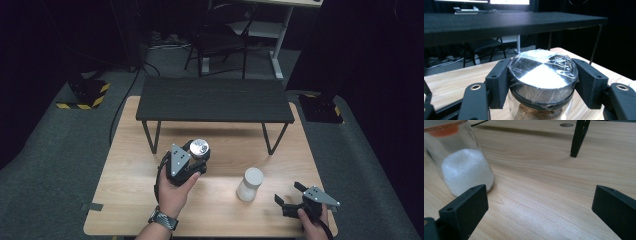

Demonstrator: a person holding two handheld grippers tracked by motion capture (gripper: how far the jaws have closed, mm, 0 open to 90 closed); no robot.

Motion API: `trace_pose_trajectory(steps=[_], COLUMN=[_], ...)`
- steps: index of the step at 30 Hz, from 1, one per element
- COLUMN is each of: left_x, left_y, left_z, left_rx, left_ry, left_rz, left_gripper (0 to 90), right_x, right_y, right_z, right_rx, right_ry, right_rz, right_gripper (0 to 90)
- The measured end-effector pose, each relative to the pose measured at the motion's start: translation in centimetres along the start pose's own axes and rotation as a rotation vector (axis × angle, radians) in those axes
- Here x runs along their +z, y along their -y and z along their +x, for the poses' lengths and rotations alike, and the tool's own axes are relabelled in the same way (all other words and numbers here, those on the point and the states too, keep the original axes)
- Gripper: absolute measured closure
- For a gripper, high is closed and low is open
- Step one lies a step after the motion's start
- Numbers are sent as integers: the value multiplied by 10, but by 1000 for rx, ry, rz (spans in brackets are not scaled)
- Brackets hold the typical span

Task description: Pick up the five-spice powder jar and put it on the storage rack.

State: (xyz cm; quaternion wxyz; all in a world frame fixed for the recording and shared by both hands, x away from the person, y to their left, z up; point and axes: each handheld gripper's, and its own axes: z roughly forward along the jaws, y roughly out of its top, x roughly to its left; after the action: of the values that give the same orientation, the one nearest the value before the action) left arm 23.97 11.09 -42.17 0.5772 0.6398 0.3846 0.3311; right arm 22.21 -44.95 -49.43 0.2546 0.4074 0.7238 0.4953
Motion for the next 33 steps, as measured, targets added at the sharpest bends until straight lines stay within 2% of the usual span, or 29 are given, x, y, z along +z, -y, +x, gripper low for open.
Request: trace_pose_trajectory(steps=[3,16,26,29,33], left_x=[-2,-8,-2,1,4], left_y=[-6,-39,-64,-72,-79], left_z=[0,-2,0,0,2], left_rx=[-6,24,35,49,44], left_ry=[-4,-12,-25,-38,-45], left_rz=[-8,-34,-67,-76,-94], left_gripper=[349,349,349,349,349], right_x=[0,0,0,0,0], right_y=[0,0,0,0,0], right_z=[1,0,-1,-1,-1], right_rx=[-2,-3,-5,-8,-6], right_ry=[2,-3,-7,-10,-9], right_rz=[-2,2,3,4,3], right_gripper=[1,1,1,1,1])
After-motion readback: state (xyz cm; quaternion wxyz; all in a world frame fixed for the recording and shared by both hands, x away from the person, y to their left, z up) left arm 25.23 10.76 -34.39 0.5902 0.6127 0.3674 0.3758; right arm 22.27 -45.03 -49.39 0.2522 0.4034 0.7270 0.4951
